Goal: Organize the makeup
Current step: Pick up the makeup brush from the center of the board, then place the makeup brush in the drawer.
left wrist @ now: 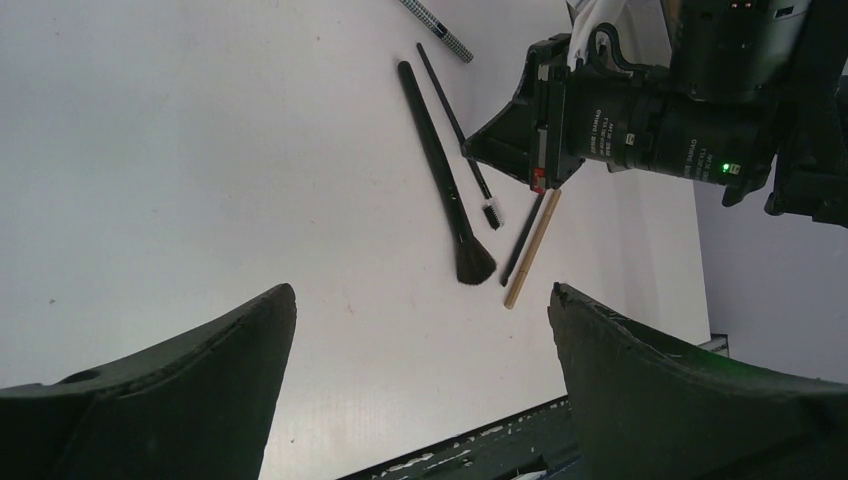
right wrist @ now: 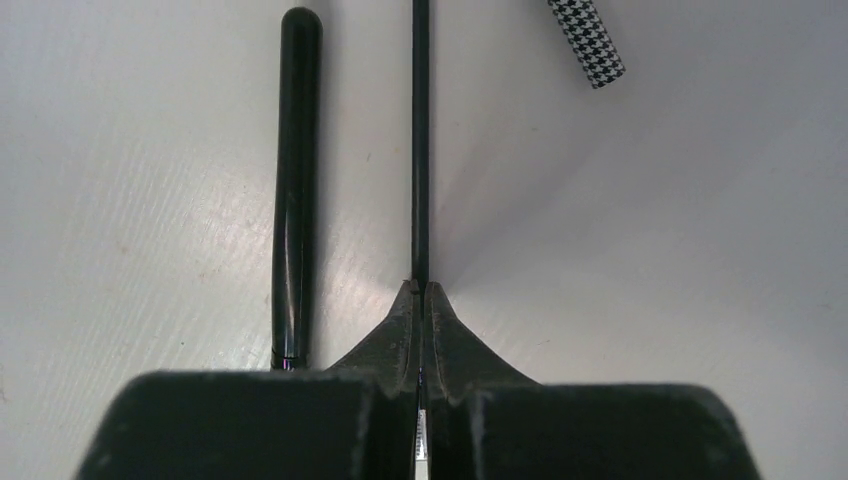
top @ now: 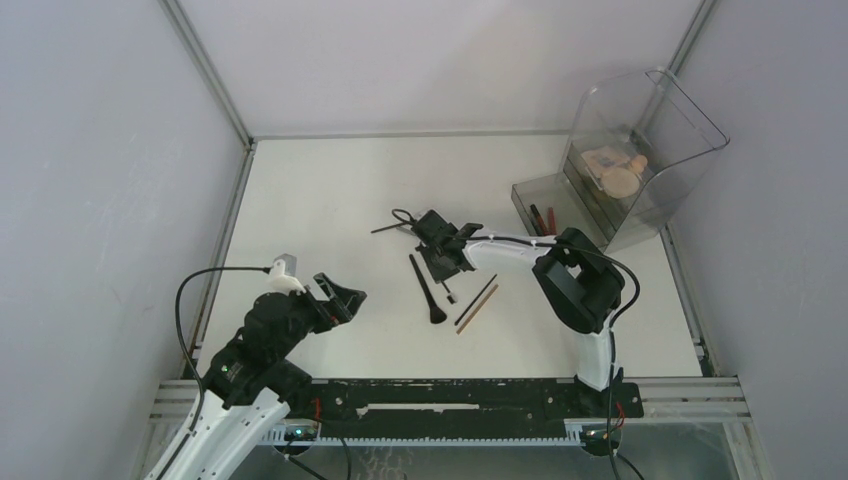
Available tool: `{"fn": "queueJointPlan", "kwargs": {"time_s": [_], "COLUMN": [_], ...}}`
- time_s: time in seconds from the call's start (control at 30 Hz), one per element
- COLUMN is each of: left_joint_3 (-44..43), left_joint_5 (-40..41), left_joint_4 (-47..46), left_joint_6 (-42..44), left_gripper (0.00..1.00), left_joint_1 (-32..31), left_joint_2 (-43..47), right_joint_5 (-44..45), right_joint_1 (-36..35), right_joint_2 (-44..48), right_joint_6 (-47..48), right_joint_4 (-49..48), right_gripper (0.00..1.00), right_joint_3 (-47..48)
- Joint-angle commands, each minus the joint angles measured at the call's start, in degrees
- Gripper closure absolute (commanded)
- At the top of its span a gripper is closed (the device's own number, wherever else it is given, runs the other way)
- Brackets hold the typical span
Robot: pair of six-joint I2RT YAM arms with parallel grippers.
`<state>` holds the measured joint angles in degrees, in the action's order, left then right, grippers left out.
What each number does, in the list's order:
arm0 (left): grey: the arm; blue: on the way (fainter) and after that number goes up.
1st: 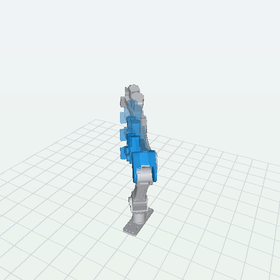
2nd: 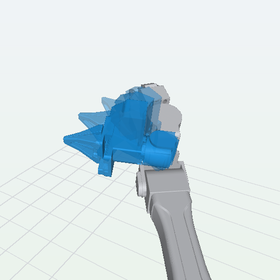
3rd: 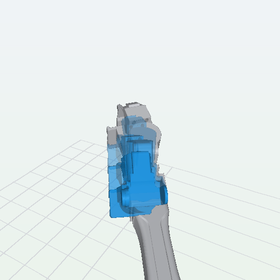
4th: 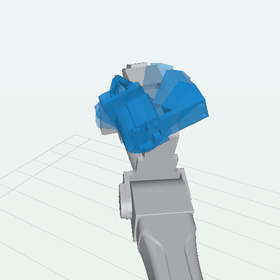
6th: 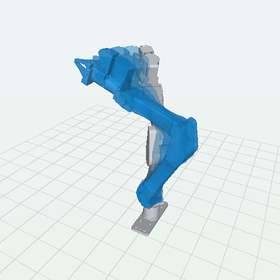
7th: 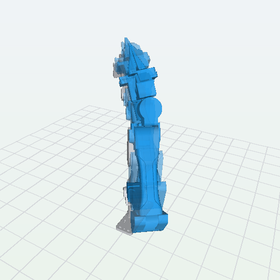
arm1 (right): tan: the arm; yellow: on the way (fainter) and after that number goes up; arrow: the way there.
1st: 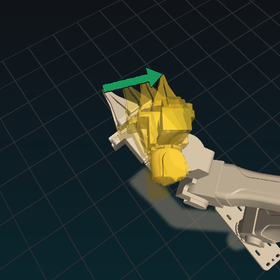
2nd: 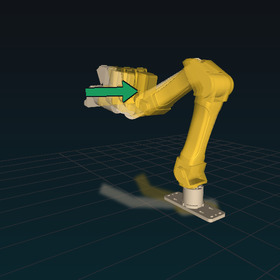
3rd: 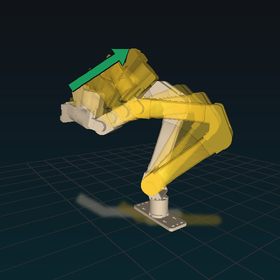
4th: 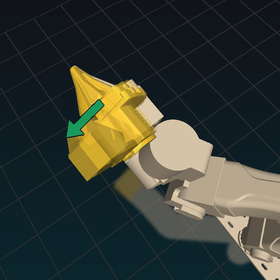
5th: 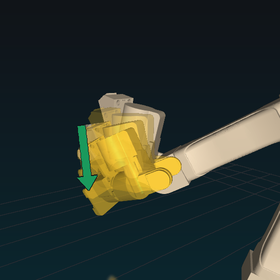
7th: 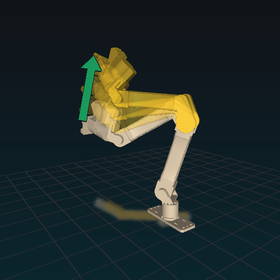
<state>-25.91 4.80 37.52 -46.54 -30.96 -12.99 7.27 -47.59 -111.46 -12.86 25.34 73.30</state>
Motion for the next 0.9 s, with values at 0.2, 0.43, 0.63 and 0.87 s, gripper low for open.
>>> {"fn": "queueJointPlan", "kwargs": {"time_s": [0.2,0.43,0.63,0.87], "left_joint_3": [-0.9,-0.9,-0.8,-0.9], "left_joint_5": [1.0,1.1,1.0,1.0], "left_joint_4": [-0.2,-0.4,-0.5,-0.7], "left_joint_6": [0.0,0.1,0.1,0.2], "left_gripper": [0.00,0.00,0.00,0.00], "left_joint_1": [-0.2,-0.2,-0.2,-0.2], "left_joint_2": [0.5,0.4,0.3,0.0], "right_joint_5": [4.9,8.4,16.7,22.8], "right_joint_1": [3.0,14.7,25.7,32.9], "right_joint_2": [9.9,20.7,22.3,15.2], "right_joint_6": [4.8,6.8,9.8,11.3], "right_joint_4": [6.8,8.4,8.4,5.2], "right_gripper": [1.00,1.00,1.00,0.64], "right_joint_3": [5.1,0.4,-1.3,0.5]}}
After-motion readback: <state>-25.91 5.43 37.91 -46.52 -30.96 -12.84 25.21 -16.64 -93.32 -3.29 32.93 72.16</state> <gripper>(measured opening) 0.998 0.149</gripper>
